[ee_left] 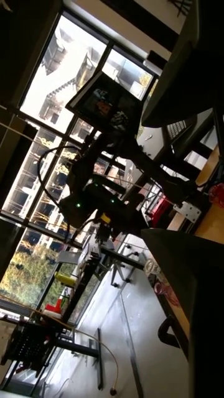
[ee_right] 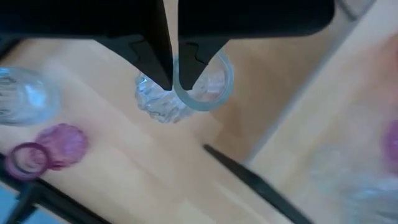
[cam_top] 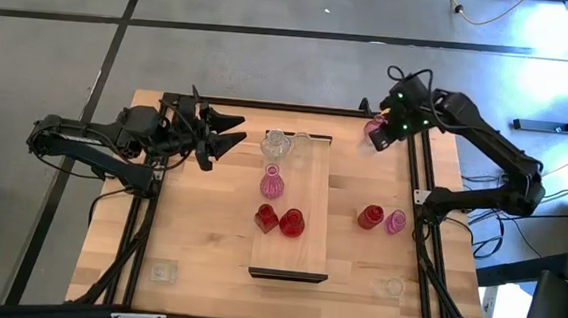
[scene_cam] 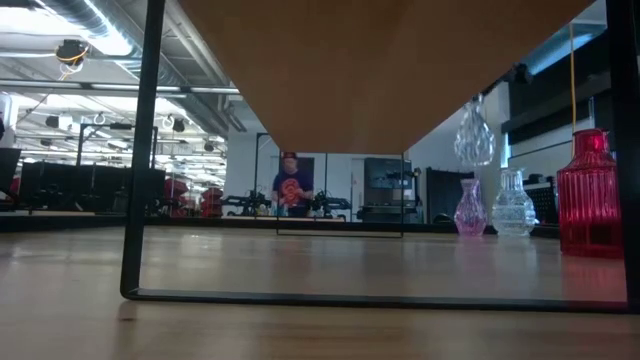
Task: Sort vases onto shelf
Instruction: Put the transparent vase on the shelf aligned with the other transparent vases
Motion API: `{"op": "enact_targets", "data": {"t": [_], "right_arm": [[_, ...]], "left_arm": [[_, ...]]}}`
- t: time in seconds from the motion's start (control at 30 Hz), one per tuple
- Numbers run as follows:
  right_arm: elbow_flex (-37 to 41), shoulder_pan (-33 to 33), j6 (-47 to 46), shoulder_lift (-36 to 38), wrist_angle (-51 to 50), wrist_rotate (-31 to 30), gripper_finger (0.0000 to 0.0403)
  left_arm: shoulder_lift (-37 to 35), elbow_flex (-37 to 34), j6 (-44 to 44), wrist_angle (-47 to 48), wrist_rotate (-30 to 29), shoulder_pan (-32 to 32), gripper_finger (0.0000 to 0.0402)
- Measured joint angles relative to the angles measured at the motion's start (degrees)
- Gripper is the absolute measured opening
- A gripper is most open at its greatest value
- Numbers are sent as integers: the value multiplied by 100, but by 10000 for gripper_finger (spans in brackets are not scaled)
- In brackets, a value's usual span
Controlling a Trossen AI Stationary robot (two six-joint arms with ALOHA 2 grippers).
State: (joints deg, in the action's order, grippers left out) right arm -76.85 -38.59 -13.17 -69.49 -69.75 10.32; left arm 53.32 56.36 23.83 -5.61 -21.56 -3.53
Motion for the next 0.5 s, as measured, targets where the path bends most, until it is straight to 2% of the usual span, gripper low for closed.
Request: {"op": "enact_targets", "data": {"t": [0.1, 0.5], "right_arm": [[-211, 130, -9, 2, -40, 284, 0], [-864, 1554, -603, -390, 284, 385, 0]], "left_arm": [[0, 0, -2, 0, 0, 2, 274], [0, -7, -44, 0, -40, 2, 274]]}}
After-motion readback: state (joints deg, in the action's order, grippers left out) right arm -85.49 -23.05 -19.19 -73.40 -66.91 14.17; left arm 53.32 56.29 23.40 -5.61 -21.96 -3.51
